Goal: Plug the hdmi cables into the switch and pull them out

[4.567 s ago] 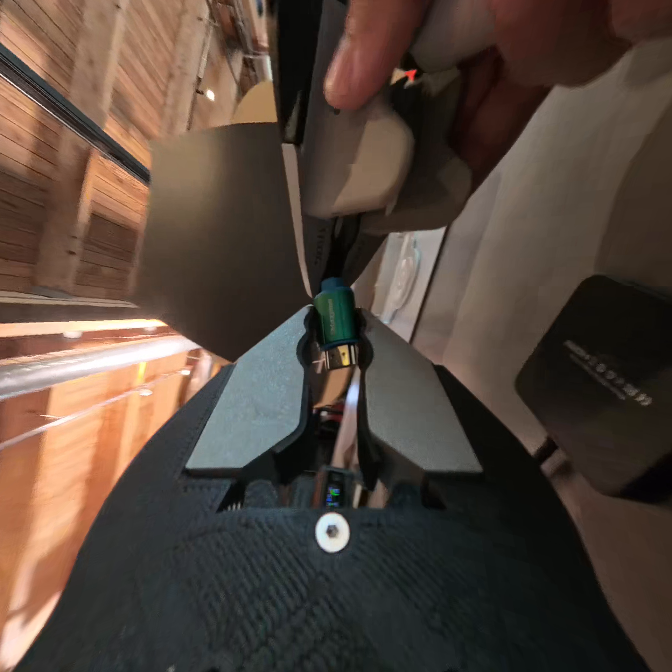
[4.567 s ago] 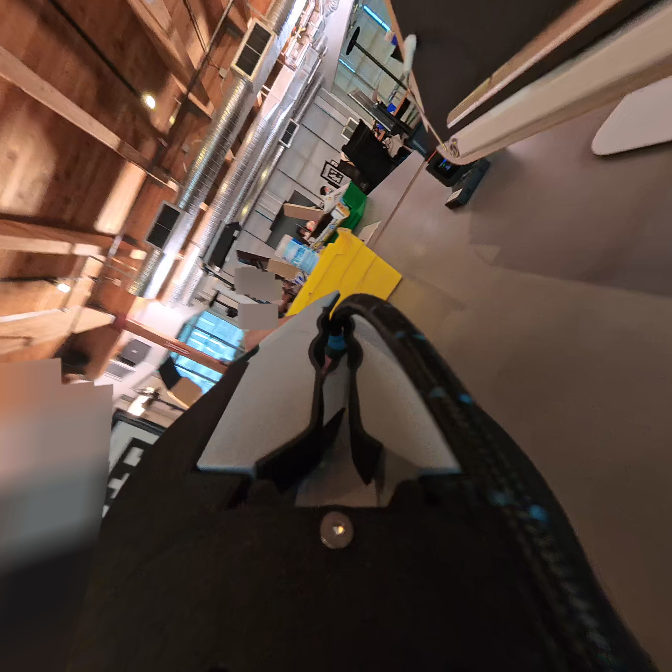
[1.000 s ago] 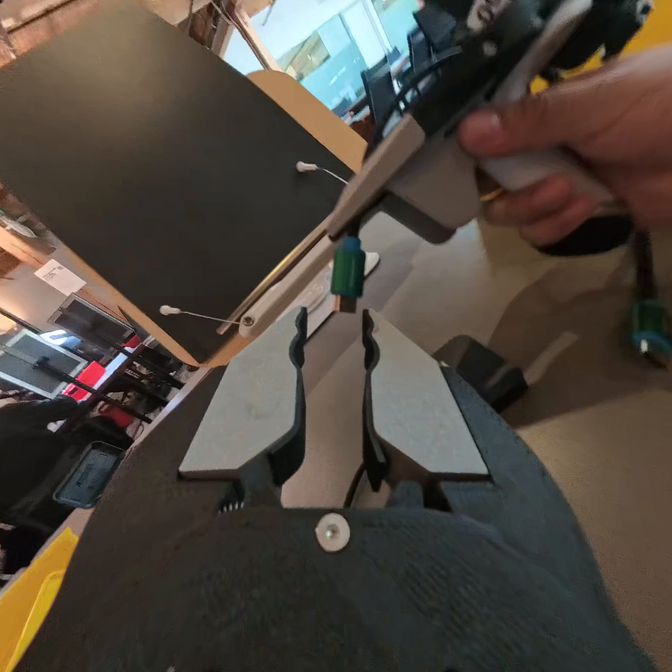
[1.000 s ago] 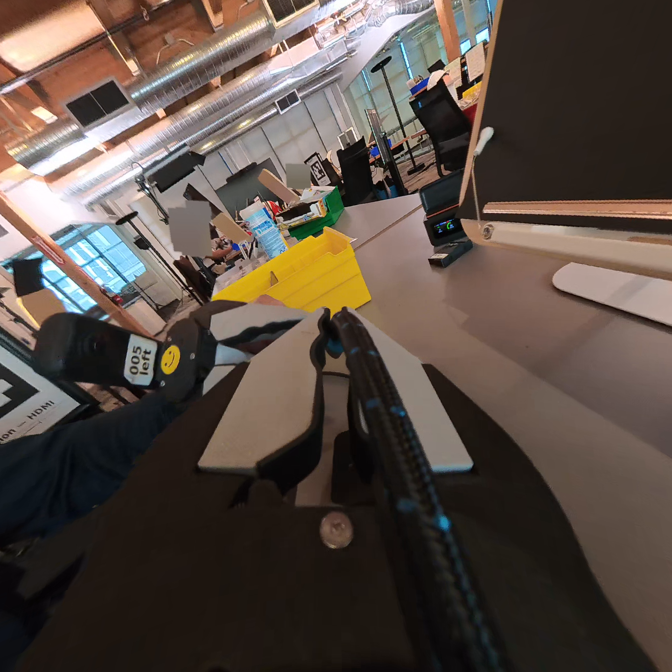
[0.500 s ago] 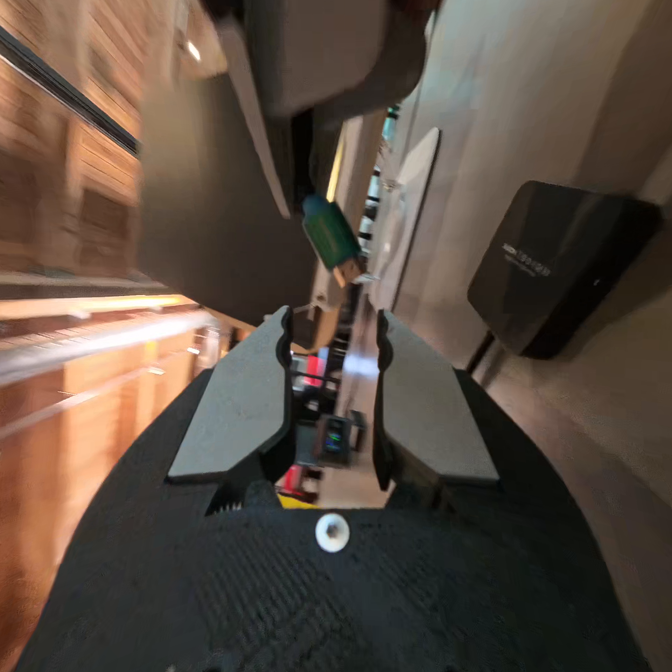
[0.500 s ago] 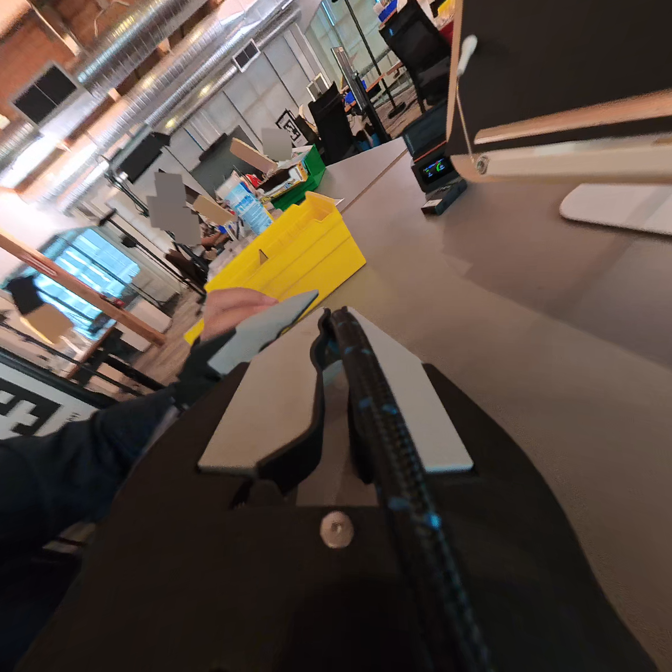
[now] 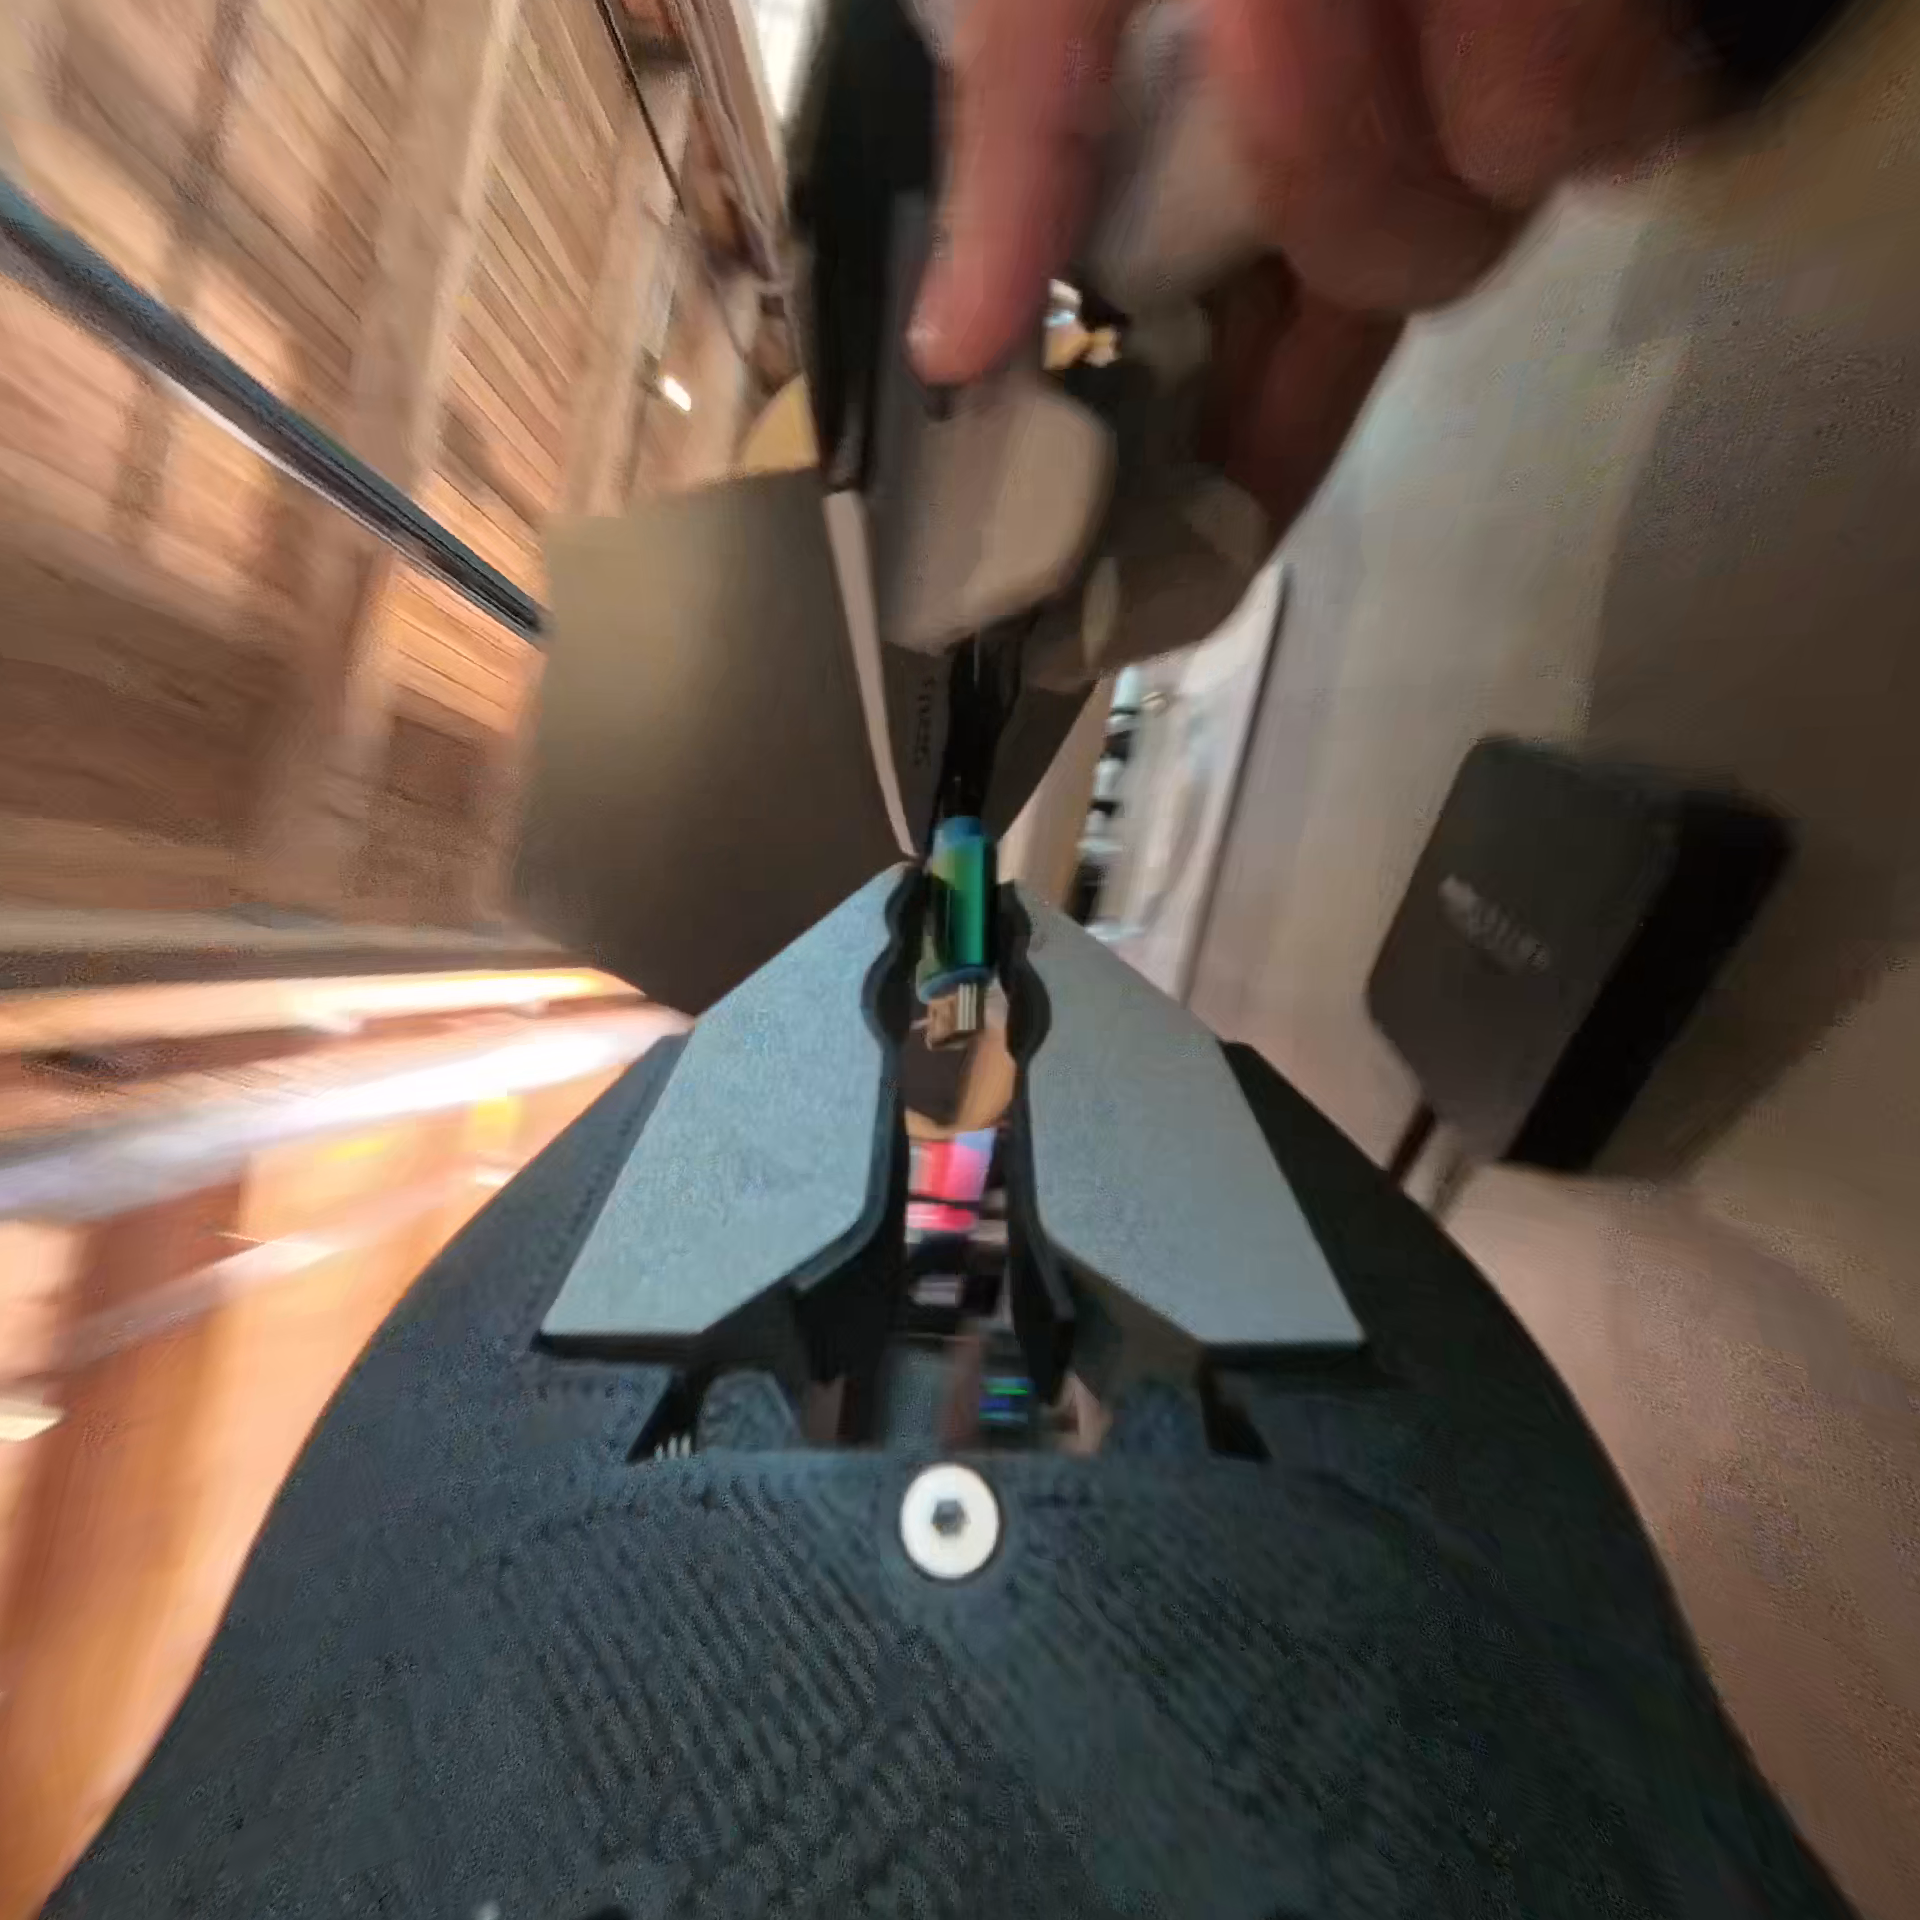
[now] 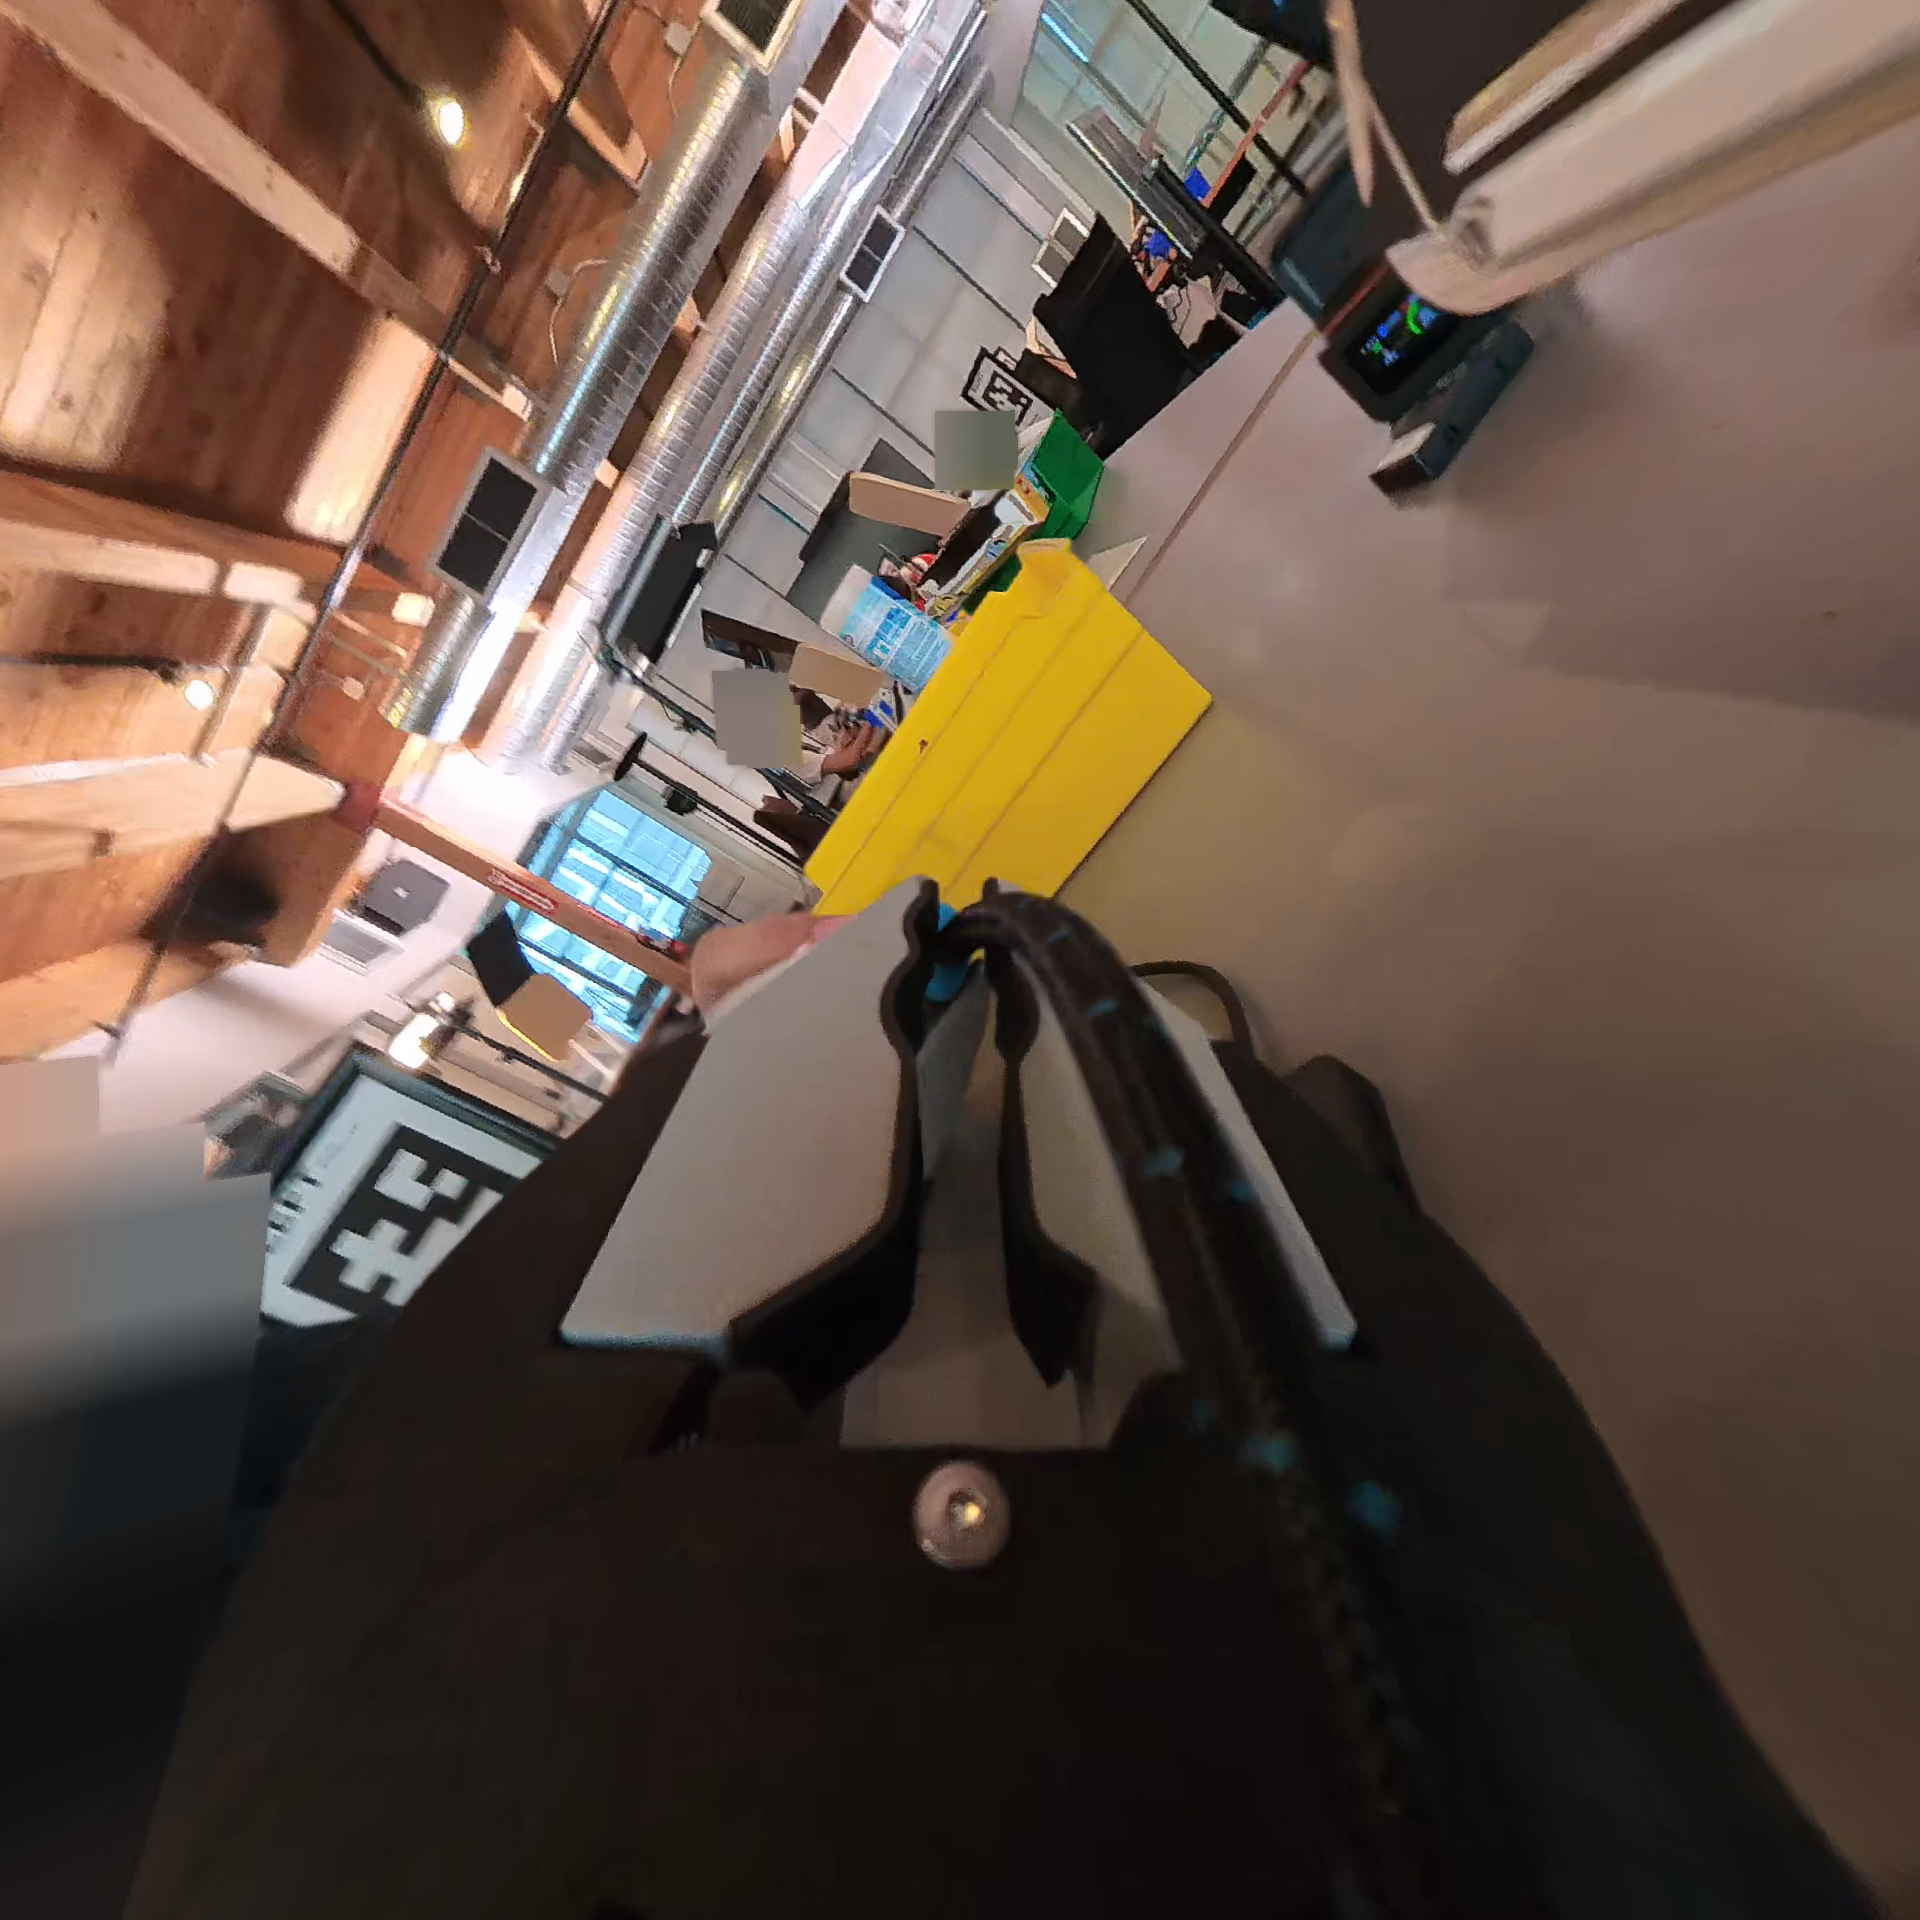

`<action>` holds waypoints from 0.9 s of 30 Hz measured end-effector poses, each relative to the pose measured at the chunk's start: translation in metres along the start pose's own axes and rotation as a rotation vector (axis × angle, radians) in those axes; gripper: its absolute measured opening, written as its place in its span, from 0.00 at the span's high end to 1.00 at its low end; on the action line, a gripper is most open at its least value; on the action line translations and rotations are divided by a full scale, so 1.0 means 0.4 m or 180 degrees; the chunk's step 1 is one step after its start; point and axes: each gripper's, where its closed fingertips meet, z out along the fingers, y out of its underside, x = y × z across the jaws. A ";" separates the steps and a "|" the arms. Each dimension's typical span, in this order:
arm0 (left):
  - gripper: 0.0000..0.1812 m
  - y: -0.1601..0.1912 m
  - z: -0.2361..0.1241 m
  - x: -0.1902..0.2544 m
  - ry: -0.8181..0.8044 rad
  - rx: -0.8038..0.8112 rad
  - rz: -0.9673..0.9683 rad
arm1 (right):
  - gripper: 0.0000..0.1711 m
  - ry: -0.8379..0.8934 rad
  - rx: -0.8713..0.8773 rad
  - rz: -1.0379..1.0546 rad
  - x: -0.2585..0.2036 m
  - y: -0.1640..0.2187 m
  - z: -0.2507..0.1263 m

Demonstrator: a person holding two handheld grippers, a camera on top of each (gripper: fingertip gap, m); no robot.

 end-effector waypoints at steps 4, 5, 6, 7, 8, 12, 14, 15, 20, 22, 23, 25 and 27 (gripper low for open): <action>0.93 -0.024 -0.021 -0.066 0.0647 0.0320 -0.1999 | 0.91 -0.0135 0.0029 -0.0883 -0.062 -0.010 0.005; 0.93 -0.031 -0.026 -0.084 0.0763 0.0430 -0.2335 | 0.87 -0.0232 0.0048 -0.1071 -0.086 -0.010 0.004; 0.93 -0.036 -0.031 -0.093 0.0954 0.0519 -0.2607 | 0.86 -0.0276 0.0019 -0.1243 -0.098 -0.006 0.003; 0.94 -0.040 -0.037 -0.104 0.1096 0.0625 -0.2828 | 0.84 -0.0324 -0.0012 -0.1404 -0.110 0.000 0.001; 0.93 -0.045 -0.044 -0.109 0.1265 0.0731 -0.3025 | 0.84 -0.0349 -0.0036 -0.1544 -0.119 0.004 0.000; 0.94 -0.065 -0.083 -0.141 0.1706 0.1092 -0.3519 | 0.85 -0.0514 -0.0137 -0.1982 -0.157 0.031 -0.003; 1.00 -0.092 -0.115 -0.151 0.2009 0.1340 -0.3748 | 0.81 -0.0646 -0.0121 -0.1983 -0.176 0.037 -0.003; 1.00 -0.097 -0.120 -0.155 0.2085 0.1370 -0.3915 | 0.89 -0.0777 -0.0098 -0.1945 -0.192 0.039 -0.006; 1.00 -0.082 -0.117 -0.118 0.1935 0.1159 -0.3720 | 0.98 -0.0519 -0.0217 -0.2041 -0.163 0.043 -0.007; 1.00 -0.057 -0.113 -0.111 0.1884 0.1016 -0.3796 | 0.98 -0.0387 -0.0193 -0.1970 -0.145 0.036 -0.010; 1.00 -0.042 -0.112 -0.111 0.1824 0.0936 -0.3801 | 0.98 -0.0375 -0.0185 -0.1940 -0.142 0.034 -0.013; 1.00 -0.004 -0.110 -0.117 0.1580 0.0720 -0.3818 | 0.98 -0.0460 -0.0192 -0.1959 -0.151 0.039 -0.018; 0.90 0.002 -0.120 -0.120 0.1532 0.0674 -0.3949 | 0.98 -0.0450 -0.0159 -0.2110 -0.156 0.040 -0.019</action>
